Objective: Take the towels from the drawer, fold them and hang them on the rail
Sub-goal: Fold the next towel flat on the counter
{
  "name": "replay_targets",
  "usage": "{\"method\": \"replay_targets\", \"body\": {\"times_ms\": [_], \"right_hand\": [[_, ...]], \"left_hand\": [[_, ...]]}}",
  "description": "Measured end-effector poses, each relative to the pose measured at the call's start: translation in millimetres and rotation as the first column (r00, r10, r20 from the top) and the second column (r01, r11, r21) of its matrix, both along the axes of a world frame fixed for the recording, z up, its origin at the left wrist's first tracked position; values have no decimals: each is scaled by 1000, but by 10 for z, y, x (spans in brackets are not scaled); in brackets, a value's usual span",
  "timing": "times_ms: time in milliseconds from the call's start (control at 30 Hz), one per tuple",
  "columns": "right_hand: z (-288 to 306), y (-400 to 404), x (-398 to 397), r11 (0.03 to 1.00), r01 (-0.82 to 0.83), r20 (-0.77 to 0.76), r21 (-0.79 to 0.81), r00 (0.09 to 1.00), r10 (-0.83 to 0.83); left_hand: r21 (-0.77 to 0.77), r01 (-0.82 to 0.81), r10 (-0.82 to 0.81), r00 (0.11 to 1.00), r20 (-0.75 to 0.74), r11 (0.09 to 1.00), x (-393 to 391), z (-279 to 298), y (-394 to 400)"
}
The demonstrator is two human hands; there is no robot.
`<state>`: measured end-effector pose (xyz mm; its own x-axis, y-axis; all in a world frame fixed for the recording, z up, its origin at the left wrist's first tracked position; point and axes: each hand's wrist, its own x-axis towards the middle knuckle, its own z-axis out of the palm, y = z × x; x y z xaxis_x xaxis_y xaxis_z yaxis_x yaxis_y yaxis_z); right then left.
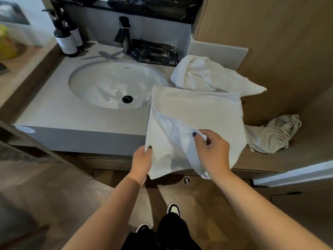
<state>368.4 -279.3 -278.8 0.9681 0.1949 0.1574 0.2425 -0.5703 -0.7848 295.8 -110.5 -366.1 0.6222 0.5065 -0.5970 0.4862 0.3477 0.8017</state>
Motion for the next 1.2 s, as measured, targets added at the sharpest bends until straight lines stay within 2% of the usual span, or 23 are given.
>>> {"method": "replay_targets", "body": {"times_ms": [100,200,267,333,467,533,600,633,700,767,800,867,967,1033,1067,1100,1133,1200], "right_hand": [[-2,92,-85,998,-49,154,39,987,42],[-68,200,-216,957,-269,208,-105,935,285],[-149,284,-345,877,-416,160,-241,874,459],[-245,341,-487,802,-509,106,-314,820,562],[-378,322,-678,753,-604,-69,-262,790,610],[-408,272,-705,718,-672,-223,-184,739,635],[-393,217,-691,715,-694,-318,-86,699,640],[-372,198,-658,747,-663,-299,-54,725,621],[-310,212,-525,844,-534,-192,-51,835,516],[-201,310,-320,894,-434,-117,-113,899,422],[-136,387,-216,882,-440,-99,-168,898,429],[-11,576,-20,769,-559,-103,-311,824,557],[143,858,180,430,-741,-196,-516,591,783],[180,972,265,224,-727,-253,-649,484,837],[194,995,299,163,-702,-264,-694,458,849],[211,998,334,141,-686,-262,-714,449,854],[238,981,365,164,-683,-242,-711,458,856],[336,884,421,307,-696,-157,-649,518,841]], "left_hand": [[-150,-56,68,995,71,987,-123,72,12],[-313,13,57,975,216,950,-214,169,9],[-412,61,65,956,285,909,-268,195,19],[-499,85,82,949,304,863,-311,245,32],[-633,101,111,952,286,768,-379,289,80],[-623,90,110,955,276,777,-435,259,111],[-496,94,45,965,260,863,-478,236,131],[-389,96,-1,971,238,916,-485,239,132],[-87,107,-95,987,134,990,-477,270,119],[215,142,-149,989,18,966,-476,292,102],[326,165,-173,985,-5,931,-486,311,94],[455,202,-226,974,-2,867,-528,357,87],[606,304,-362,932,-29,735,-591,464,148],[663,367,-460,887,-39,652,-635,603,254],[688,383,-507,861,-26,616,-669,686,321],[715,384,-546,838,-2,585,-707,771,398],[740,372,-571,821,20,561,-742,859,480],[772,338,-568,822,36,538,-780,1033,649]]}}
